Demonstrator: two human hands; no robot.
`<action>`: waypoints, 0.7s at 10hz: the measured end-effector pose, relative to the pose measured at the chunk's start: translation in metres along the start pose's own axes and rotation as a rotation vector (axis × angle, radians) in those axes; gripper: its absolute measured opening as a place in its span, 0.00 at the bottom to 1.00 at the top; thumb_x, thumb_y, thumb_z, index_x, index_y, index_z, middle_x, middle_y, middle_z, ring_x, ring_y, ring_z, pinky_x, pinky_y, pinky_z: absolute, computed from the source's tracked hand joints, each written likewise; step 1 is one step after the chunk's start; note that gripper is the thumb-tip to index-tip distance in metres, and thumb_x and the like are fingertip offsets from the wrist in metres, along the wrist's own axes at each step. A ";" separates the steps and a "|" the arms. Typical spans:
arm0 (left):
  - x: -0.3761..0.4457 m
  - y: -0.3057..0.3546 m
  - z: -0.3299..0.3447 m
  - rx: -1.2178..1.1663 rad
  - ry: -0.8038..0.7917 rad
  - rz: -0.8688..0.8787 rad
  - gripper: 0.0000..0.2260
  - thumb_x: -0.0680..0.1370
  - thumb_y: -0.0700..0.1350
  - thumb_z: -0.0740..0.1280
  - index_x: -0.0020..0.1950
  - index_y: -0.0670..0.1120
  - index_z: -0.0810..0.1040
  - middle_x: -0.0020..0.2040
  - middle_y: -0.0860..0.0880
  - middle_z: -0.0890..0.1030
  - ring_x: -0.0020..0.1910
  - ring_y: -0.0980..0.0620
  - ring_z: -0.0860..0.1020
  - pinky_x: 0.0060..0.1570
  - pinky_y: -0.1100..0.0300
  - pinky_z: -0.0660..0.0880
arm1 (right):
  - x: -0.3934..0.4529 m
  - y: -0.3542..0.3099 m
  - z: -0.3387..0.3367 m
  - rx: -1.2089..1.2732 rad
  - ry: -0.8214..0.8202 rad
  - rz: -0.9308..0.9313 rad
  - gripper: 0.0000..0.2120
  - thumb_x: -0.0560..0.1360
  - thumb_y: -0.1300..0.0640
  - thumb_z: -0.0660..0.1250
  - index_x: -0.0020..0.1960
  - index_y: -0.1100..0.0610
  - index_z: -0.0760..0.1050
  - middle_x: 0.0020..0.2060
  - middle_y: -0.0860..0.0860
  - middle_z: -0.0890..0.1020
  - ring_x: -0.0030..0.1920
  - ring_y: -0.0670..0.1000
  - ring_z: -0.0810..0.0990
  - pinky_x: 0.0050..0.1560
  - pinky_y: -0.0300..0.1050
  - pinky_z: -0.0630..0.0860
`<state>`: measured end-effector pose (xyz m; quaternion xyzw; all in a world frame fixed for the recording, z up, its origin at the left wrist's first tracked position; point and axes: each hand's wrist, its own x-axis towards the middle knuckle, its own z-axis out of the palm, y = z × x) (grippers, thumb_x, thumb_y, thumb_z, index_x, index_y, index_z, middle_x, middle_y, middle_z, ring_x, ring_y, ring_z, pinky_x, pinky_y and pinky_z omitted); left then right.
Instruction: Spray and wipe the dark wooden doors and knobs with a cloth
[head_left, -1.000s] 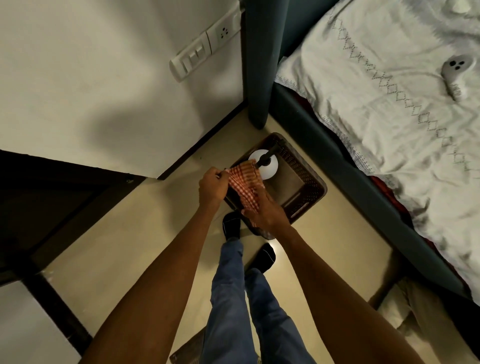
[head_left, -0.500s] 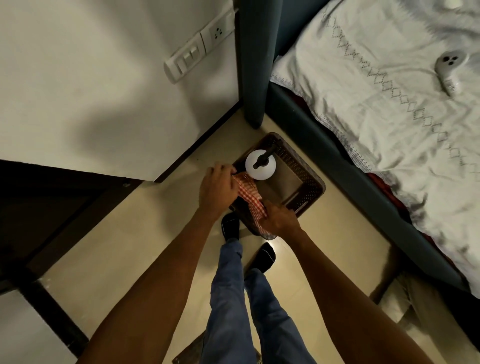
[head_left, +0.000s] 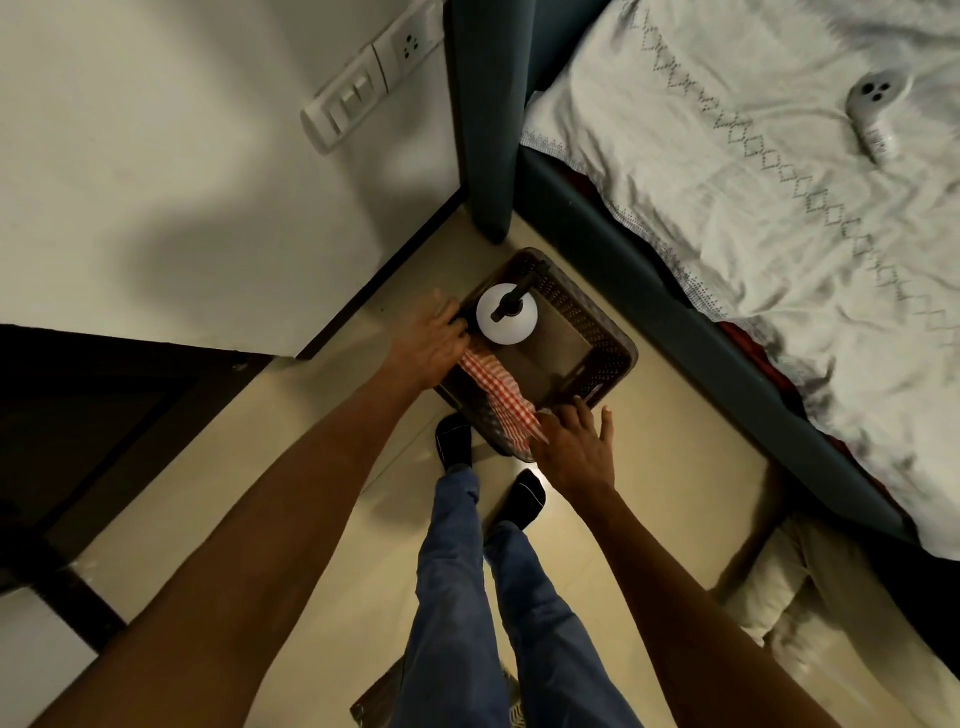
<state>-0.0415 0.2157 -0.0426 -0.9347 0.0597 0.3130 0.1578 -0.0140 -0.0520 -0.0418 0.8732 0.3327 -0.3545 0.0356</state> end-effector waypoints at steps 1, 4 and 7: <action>-0.009 0.001 0.005 -0.090 0.024 -0.012 0.20 0.72 0.50 0.78 0.62 0.48 0.82 0.70 0.42 0.76 0.71 0.38 0.72 0.70 0.40 0.69 | -0.006 0.003 0.002 -0.046 0.034 0.041 0.31 0.79 0.36 0.63 0.77 0.48 0.67 0.76 0.53 0.67 0.81 0.61 0.52 0.75 0.66 0.36; -0.020 -0.011 0.004 -0.260 0.188 -0.134 0.11 0.69 0.44 0.79 0.49 0.44 0.85 0.61 0.39 0.80 0.55 0.38 0.80 0.56 0.43 0.75 | -0.017 0.004 0.002 -0.103 0.074 0.005 0.28 0.79 0.39 0.65 0.76 0.46 0.68 0.76 0.54 0.68 0.80 0.63 0.56 0.76 0.71 0.45; -0.035 0.005 0.013 -0.526 0.152 -0.287 0.27 0.78 0.41 0.70 0.78 0.43 0.70 0.70 0.38 0.75 0.64 0.34 0.76 0.62 0.40 0.71 | -0.017 0.010 0.003 0.040 0.024 0.054 0.35 0.81 0.33 0.51 0.82 0.51 0.54 0.81 0.54 0.56 0.81 0.59 0.48 0.78 0.62 0.43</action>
